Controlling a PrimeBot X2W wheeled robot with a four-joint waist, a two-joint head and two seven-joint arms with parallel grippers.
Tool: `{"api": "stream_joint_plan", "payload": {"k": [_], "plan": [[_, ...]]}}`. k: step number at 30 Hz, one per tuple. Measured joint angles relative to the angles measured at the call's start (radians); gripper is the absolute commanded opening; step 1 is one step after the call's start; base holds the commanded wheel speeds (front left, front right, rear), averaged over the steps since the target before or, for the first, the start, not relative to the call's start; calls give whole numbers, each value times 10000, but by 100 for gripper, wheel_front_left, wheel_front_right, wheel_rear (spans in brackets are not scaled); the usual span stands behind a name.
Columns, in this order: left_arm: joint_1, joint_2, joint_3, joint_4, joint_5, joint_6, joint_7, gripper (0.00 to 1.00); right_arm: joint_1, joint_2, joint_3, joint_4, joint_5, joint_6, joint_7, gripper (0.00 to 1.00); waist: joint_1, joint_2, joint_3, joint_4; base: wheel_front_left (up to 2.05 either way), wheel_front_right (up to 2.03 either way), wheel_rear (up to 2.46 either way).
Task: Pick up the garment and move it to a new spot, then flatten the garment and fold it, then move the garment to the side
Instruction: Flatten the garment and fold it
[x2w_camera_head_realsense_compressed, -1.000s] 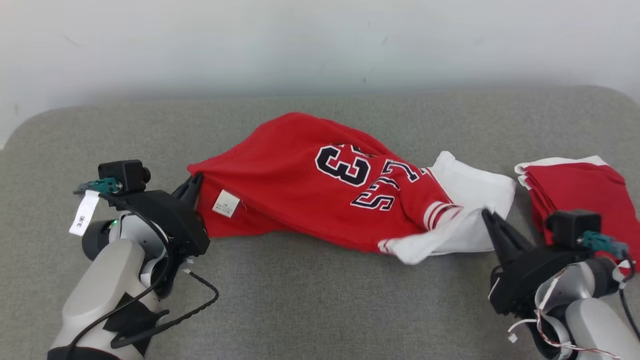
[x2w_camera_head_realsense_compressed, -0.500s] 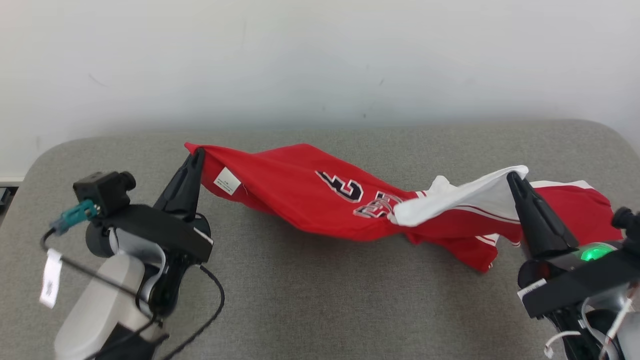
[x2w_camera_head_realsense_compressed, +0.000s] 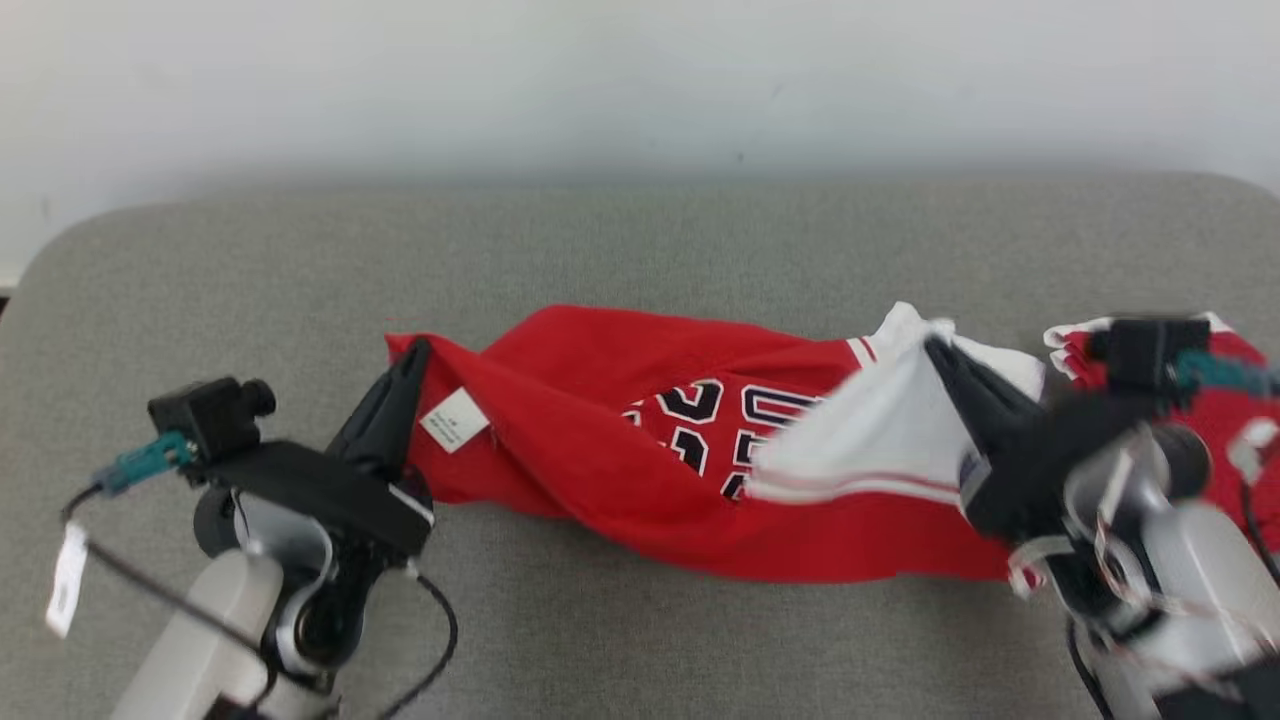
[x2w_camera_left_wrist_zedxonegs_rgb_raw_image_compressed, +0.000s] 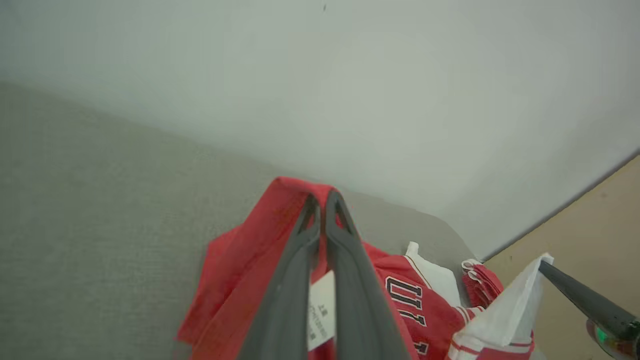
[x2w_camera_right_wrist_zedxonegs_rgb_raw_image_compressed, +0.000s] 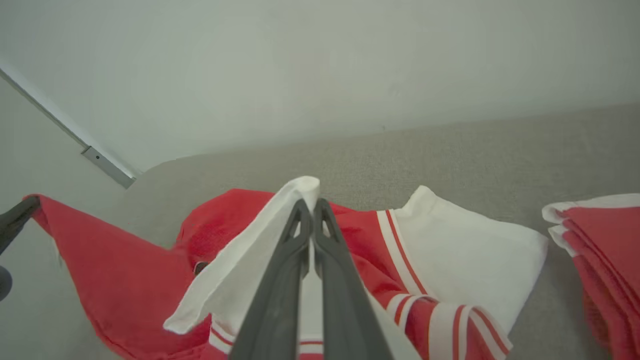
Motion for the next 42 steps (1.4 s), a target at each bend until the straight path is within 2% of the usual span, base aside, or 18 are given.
{"api": "stream_joint_plan", "payload": {"k": [3,6,9,12,17,19,20,21,23,25,27,34,42], "plan": [[-1162,-395,370,1262,-61,554,176,0,-2210,593,84,1847,-516,-602,54,0,2,1,392,10,0,0,0],[-3521,-652,846,1494,345,1045,-190,0,-5158,734,-777,2042,-988,-1043,-771,0,5,2,797,19,0,0,0],[-5808,-918,1122,654,1118,1223,-1137,0,-7421,533,-1624,1576,-1081,-1060,-1960,0,4,0,1139,68,0,0,0],[-6378,-947,1145,-79,1592,1135,-1981,0,-7961,-146,-1689,1371,-1331,-788,-2740,0,1,-1,1304,215,0,0,0],[-4882,-577,800,-236,2079,1047,-2247,0,-6405,-514,-1110,1419,-1574,-79,-2922,0,1,0,1327,505,0,0,0],[-4395,-405,773,-109,2075,1035,-2205,0,-5929,-485,-972,1473,-1572,13,-2917,0,-1,0,1352,526,0,0,0],[-3392,-132,673,276,2059,957,-2199,0,-4967,-443,-811,1605,-1526,192,-2907,0,0,0,1426,529,0,0,0],[-3392,-132,673,276,2059,957,-2199,0,-4967,-443,-811,1605,-1526,192,-2907,0,0,0,1426,529,0,0,0],[-2393,46,414,920,2054,786,-2176,0,-3995,-380,-604,1814,-1457,399,-2796,0,2,0,1518,485,0,0,0],[-1591,61,257,1599,2027,729,-2117,0,-3111,-192,-451,2103,-1269,537,-2778,0,1,1,1582,405,0,0,0],[-1282,17,15,2497,2031,479,-2117,0,-2306,-63,-138,2495,-1216,696,-2796,0,0,1,1612,263,0,0,0],[-1084,-50,278,3662,1918,422,-2220,0,-1416,146,407,2780,-895,993,-2922,0,-1,-2,1192,109,0,0,0],[221,-38,360,4128,1858,343,-2295,0,673,-163,522,2295,-491,1053,-3012,0,-2,-2,259,72,0,0,0]]}}
